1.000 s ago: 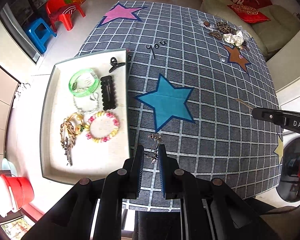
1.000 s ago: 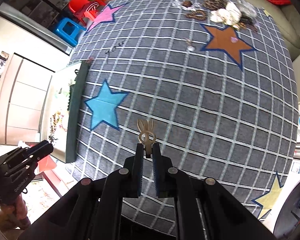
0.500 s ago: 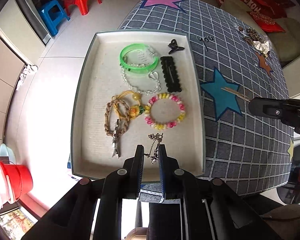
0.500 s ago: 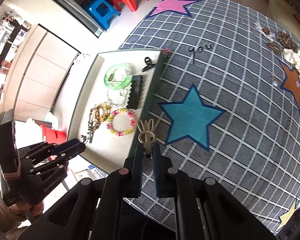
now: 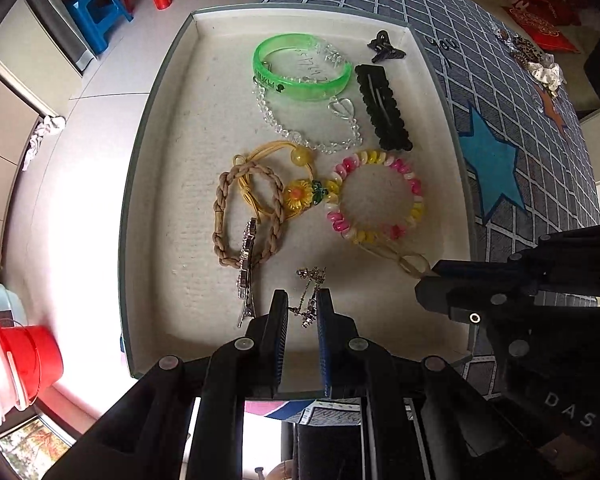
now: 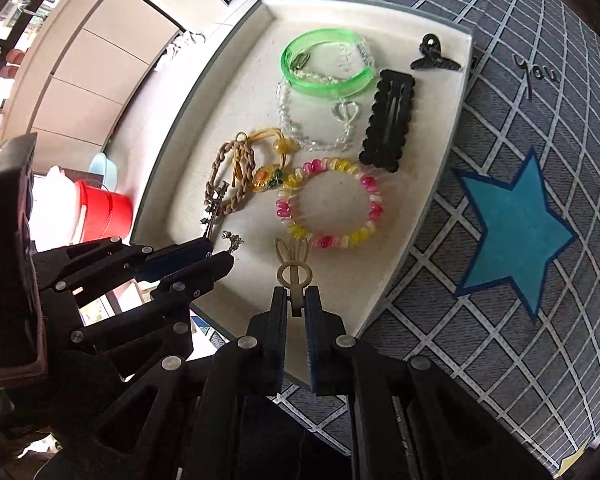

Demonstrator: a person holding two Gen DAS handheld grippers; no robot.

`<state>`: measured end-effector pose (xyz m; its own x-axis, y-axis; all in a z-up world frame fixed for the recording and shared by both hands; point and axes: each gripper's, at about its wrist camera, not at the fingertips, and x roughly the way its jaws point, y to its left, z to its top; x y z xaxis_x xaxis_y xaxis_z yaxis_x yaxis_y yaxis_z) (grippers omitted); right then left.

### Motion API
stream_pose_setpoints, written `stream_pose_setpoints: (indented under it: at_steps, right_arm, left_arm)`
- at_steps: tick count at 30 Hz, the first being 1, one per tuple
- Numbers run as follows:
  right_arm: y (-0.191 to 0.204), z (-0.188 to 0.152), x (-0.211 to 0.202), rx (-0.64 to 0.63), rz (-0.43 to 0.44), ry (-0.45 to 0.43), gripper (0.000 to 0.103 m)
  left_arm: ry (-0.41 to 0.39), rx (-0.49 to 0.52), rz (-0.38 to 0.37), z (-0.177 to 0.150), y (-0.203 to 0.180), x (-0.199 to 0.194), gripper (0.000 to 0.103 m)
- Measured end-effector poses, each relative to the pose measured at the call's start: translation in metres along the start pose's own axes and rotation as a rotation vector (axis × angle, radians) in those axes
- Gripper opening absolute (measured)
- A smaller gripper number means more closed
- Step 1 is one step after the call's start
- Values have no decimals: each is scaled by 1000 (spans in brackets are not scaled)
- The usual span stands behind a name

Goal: Organize jewelry
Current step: 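Carry both items into the white tray and open both grippers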

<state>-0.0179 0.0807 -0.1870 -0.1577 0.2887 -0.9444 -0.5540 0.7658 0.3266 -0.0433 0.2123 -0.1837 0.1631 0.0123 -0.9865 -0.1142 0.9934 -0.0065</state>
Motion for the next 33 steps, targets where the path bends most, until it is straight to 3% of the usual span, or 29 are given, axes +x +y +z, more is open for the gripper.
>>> stream_pose_setpoints:
  at_steps: [15, 24, 28, 33]
  right_arm:
    - [-22, 31, 26, 44, -68, -5, 9]
    - [-28, 71, 32, 51, -76, -25, 9]
    - [-32, 73, 36, 46, -78, -17, 9]
    - [-34, 52, 40, 58, -74, -3, 9]
  left_arm:
    - [-40, -36, 36, 27, 10, 16, 21]
    - [-51, -34, 56, 31, 12, 17, 21]
    - [-45, -17, 64, 24, 7, 15, 21]
    - [-35, 8, 74, 17, 0, 15, 21]
